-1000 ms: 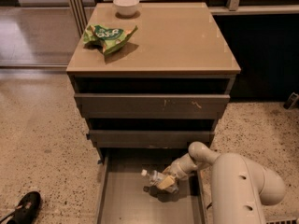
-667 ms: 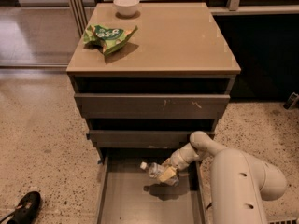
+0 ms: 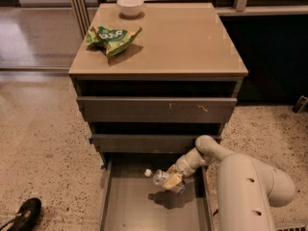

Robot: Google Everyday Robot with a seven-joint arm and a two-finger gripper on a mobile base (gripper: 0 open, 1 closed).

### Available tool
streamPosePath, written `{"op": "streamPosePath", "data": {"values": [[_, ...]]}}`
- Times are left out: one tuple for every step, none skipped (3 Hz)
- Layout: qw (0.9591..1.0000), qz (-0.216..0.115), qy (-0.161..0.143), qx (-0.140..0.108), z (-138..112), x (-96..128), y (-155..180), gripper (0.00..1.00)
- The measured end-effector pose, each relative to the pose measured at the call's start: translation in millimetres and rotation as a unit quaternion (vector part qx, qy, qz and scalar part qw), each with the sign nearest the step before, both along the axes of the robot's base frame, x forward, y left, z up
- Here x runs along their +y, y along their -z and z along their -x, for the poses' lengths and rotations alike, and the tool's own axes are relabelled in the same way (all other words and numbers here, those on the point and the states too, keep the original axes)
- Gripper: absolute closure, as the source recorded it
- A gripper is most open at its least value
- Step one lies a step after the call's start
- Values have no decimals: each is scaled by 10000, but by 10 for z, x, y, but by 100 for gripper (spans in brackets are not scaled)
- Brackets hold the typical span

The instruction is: Pick blue plastic bottle from bottom drawer and place on counter

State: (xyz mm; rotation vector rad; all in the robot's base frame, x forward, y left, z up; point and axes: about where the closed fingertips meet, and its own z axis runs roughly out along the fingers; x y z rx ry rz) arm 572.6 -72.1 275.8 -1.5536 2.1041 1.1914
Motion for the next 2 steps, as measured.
{"op": "streamPosePath", "data": {"values": [[9999, 51, 64, -120, 87, -8, -125, 100], [9970, 72, 547, -538, 121, -186, -705, 100]]}}
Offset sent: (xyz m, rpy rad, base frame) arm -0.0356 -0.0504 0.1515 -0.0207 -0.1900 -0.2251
